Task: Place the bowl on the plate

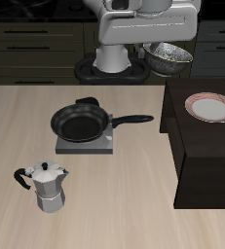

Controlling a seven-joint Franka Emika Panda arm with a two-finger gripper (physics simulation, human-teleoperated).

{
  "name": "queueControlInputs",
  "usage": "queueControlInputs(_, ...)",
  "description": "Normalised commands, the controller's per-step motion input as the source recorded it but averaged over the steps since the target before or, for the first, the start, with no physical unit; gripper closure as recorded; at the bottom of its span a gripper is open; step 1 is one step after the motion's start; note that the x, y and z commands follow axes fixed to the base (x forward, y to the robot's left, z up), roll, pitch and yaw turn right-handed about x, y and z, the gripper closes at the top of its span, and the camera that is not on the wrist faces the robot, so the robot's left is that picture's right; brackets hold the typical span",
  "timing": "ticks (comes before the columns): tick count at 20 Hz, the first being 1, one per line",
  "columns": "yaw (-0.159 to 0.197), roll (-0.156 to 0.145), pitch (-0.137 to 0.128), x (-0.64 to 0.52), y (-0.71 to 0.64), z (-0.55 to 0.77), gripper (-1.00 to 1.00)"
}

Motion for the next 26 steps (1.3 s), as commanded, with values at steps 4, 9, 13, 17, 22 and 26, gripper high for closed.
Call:
queueControlInputs(4, -0.008, 0.044, 0.023, -0.1, 0.37, -0.17, 1.0)
queueControlInputs(9, 0.006, 0.026, 0.009, -0.11, 0.35, -0.05, 1.0)
queueControlInputs(13, 0.011, -0.011, -0.014, -0.07, 0.14, 0.03, 1.0)
queueControlInputs(17, 0.004, -0.001, -0.008, -0.01, 0.14, 0.06, 1.0)
queueControlInputs(22, -0.002, 0.004, 0.006, -0.01, 0.15, -0.06, 1.0)
queueControlInputs(26, -0.019, 0.018, 0.017, 0.01, 0.26, -0.08, 1.0)
